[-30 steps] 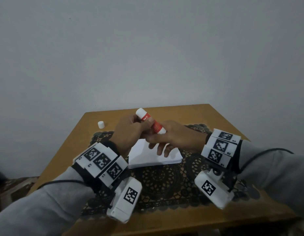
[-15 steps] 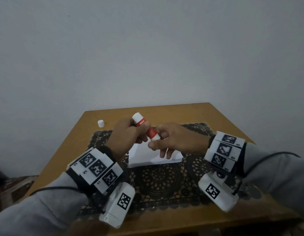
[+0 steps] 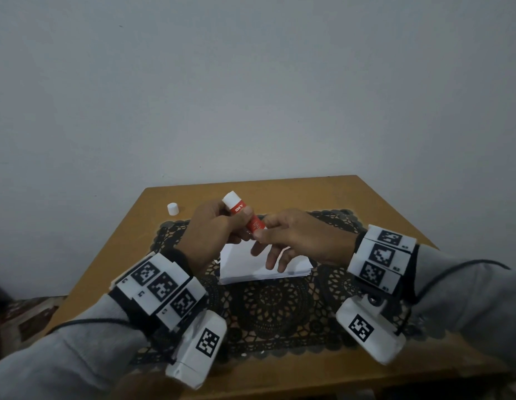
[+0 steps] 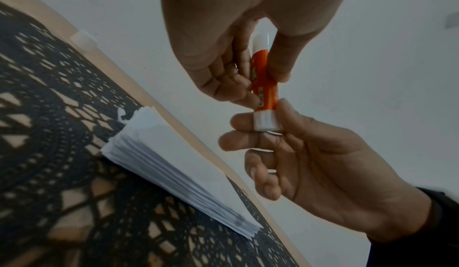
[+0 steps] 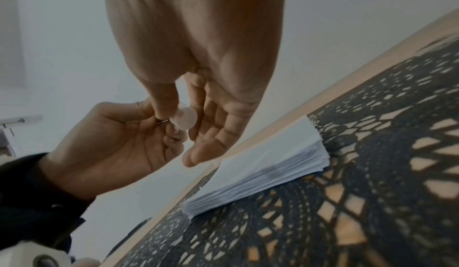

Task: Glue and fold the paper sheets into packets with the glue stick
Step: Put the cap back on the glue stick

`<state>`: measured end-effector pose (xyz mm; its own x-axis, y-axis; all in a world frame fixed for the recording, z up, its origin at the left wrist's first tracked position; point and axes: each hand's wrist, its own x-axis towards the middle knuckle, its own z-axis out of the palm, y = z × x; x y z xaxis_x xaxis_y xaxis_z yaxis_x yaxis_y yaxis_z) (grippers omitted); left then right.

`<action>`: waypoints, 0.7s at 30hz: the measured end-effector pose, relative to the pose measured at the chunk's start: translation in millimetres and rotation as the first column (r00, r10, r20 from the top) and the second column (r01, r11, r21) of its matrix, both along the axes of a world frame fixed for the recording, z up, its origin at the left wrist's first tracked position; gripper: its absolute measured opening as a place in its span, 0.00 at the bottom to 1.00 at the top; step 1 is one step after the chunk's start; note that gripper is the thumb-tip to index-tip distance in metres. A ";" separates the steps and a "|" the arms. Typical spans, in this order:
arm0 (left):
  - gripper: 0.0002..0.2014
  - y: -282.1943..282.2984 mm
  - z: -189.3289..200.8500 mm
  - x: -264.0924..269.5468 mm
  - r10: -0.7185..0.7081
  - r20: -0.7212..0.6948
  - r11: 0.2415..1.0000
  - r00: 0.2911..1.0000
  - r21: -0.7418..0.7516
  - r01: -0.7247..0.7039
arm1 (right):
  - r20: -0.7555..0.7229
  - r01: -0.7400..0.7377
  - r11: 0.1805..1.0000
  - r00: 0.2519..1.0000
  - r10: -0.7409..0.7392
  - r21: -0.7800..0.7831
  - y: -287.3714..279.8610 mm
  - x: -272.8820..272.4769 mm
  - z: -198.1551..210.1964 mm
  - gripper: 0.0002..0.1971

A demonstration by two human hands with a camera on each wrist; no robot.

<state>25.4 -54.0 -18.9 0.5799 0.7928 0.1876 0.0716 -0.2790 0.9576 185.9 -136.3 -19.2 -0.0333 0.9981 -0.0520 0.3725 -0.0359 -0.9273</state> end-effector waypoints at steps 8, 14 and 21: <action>0.11 -0.6 -1.9 -0.4 -0.023 -0.005 1.000 1.000 -0.012 0.023 | 0.086 0.079 0.991 0.992 -0.089 0.110 -0.1 -2.2 -2.4 0.16; 0.11 3.4 -2.6 -3.3 -0.005 -0.008 1.000 1.000 0.006 0.005 | -0.004 -0.032 0.999 0.999 0.033 0.019 1.4 -3.0 -4.1 0.14; 0.10 -2.7 -0.9 -2.1 -0.037 -0.038 0.997 0.999 0.073 0.040 | 0.098 0.091 0.986 0.990 -0.105 0.143 0.1 -6.1 -9.7 0.16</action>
<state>23.3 -56.7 -19.8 0.6173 0.7546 0.2223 0.0945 -0.3516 0.9314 179.8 -136.2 -28.8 0.0632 0.9941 0.0885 0.4685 0.0487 -0.8821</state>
